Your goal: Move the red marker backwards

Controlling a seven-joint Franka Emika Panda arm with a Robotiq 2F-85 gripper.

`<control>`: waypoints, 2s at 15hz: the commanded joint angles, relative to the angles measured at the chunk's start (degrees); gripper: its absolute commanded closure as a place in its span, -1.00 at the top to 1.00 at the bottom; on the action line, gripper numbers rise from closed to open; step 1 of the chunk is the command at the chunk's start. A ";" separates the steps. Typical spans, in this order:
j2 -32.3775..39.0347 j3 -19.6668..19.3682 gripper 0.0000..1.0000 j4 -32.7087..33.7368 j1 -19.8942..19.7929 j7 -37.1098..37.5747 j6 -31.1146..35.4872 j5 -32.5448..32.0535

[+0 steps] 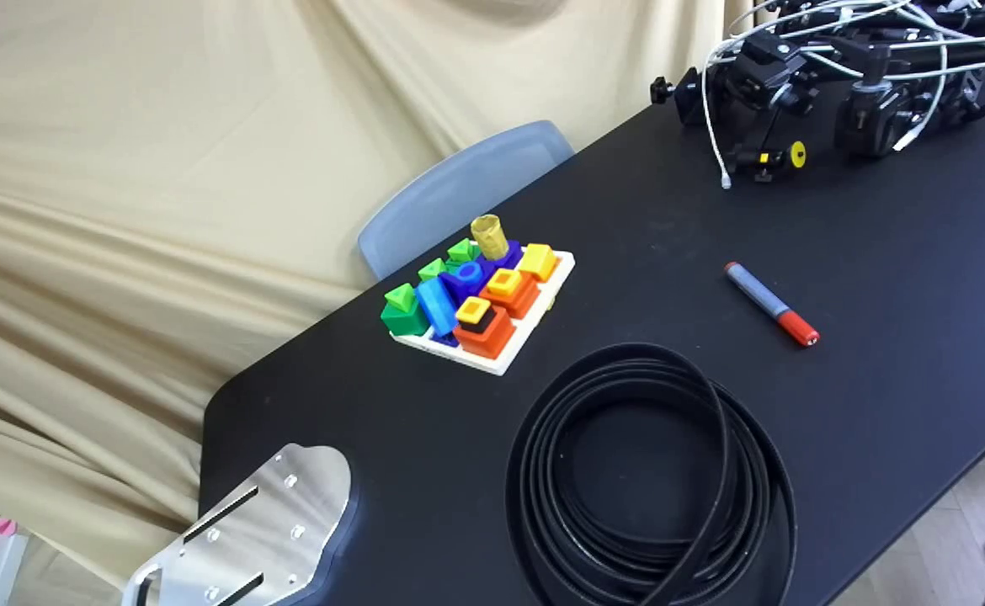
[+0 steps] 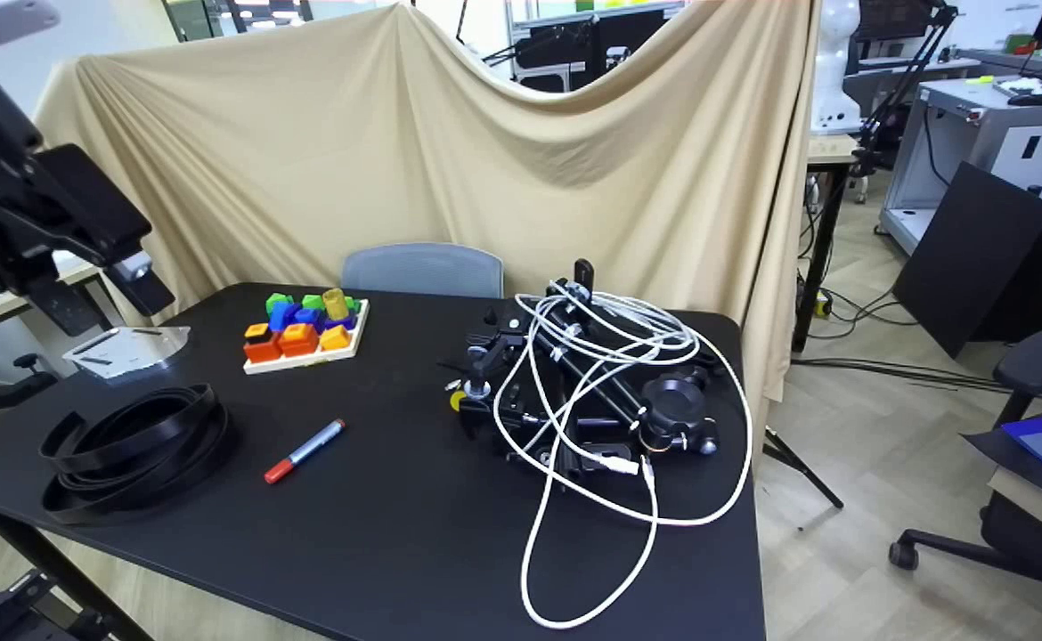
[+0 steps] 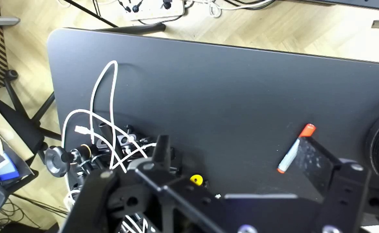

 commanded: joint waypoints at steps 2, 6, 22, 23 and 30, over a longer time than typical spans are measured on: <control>0.05 -0.53 1.00 0.16 0.70 0.49 -0.26 -0.49; 2.89 -0.56 1.00 0.17 0.62 2.05 4.13 0.01; 47.16 8.63 1.00 5.05 1.03 22.09 49.76 7.45; 49.29 9.10 1.00 5.67 1.27 22.96 51.11 7.37; 55.41 7.91 1.00 6.59 4.42 22.20 56.06 8.17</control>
